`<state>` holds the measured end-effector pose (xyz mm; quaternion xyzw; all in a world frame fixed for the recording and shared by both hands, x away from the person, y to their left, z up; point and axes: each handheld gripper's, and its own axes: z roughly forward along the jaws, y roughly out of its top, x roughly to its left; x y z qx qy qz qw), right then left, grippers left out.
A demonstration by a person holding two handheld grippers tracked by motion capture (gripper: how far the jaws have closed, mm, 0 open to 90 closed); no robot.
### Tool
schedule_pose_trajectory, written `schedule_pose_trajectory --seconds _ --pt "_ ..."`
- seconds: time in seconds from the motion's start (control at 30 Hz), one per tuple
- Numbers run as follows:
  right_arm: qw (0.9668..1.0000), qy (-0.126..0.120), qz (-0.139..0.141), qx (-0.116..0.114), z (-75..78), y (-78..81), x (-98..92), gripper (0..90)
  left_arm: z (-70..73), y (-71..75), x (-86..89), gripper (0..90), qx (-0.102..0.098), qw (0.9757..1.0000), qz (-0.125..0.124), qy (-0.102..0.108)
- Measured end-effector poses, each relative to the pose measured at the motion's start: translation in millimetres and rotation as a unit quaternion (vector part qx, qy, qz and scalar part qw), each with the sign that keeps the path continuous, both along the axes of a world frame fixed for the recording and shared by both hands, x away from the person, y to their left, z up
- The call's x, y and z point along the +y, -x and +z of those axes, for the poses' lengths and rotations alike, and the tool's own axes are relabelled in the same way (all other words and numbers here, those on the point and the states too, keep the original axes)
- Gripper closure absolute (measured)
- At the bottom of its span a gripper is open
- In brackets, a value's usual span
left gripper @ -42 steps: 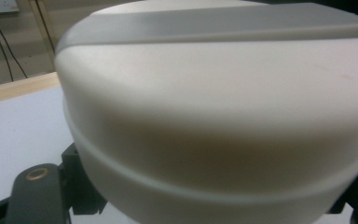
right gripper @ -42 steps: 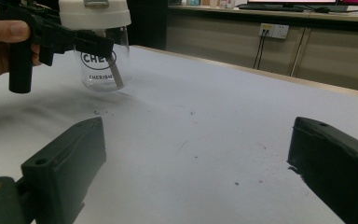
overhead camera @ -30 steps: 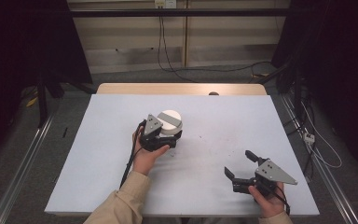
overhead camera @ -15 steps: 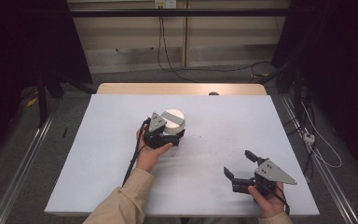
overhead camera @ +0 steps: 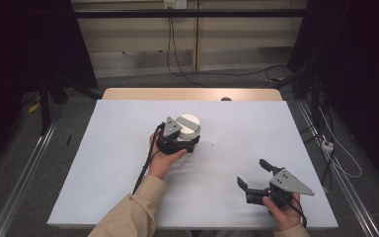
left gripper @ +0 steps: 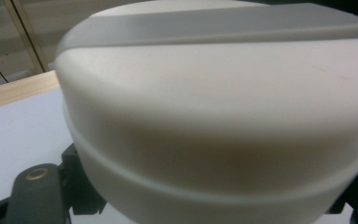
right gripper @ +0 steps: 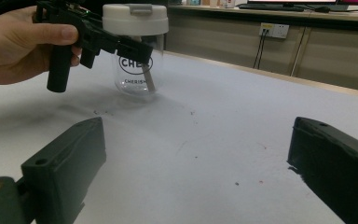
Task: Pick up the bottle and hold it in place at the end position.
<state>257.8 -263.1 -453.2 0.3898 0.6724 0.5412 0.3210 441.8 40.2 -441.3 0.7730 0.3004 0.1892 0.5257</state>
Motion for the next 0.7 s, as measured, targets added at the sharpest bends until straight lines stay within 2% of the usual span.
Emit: schedule_pose_trajectory --seconds 0.47,0.53,0.7 --pt "1.0 0.001 -0.002 0.0 -0.3 -0.5 0.2 3.3 -7.0 -4.9 -5.3 18.7 0.008 0.9999 0.002 0.007" --pt "1.0 0.002 -0.002 0.0 -0.3 -0.5 0.3 3.3 -5.7 -6.6 -6.8 18.7 0.012 0.9999 0.0 -0.004" --pt "1.0 0.001 -0.001 0.0 -0.4 -0.6 0.2 3.3 -3.2 -8.8 -11.8 18.7 0.012 0.9999 -0.003 -0.003"
